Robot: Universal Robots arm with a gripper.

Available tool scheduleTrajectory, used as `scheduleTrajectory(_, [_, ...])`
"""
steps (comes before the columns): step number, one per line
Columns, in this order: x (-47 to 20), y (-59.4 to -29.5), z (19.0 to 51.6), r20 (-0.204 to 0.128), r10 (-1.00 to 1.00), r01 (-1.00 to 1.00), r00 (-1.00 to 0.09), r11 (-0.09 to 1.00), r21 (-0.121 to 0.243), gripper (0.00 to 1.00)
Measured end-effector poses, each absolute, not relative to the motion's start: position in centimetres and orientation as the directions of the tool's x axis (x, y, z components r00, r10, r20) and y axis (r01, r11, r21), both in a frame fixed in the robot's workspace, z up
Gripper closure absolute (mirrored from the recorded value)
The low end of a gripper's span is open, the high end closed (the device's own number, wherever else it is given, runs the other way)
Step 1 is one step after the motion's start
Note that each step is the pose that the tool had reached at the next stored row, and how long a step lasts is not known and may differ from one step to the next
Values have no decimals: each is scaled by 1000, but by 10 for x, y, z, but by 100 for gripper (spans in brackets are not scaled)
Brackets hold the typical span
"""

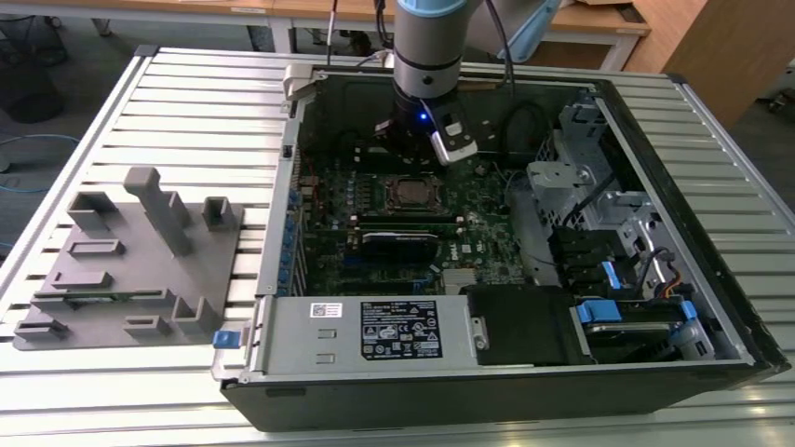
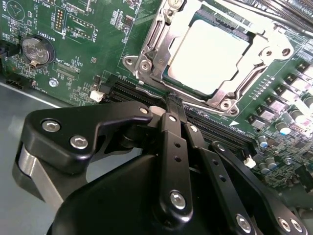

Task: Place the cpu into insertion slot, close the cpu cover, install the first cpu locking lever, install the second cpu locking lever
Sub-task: 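Install the first cpu locking lever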

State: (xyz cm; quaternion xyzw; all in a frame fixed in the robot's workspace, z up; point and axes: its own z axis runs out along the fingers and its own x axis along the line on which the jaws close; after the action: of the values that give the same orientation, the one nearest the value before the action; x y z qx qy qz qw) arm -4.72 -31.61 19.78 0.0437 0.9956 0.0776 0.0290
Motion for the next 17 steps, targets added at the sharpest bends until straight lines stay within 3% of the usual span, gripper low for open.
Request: scheduleTrajectory(17, [-47, -316, 201, -51, 92, 83, -995, 984, 157, 90])
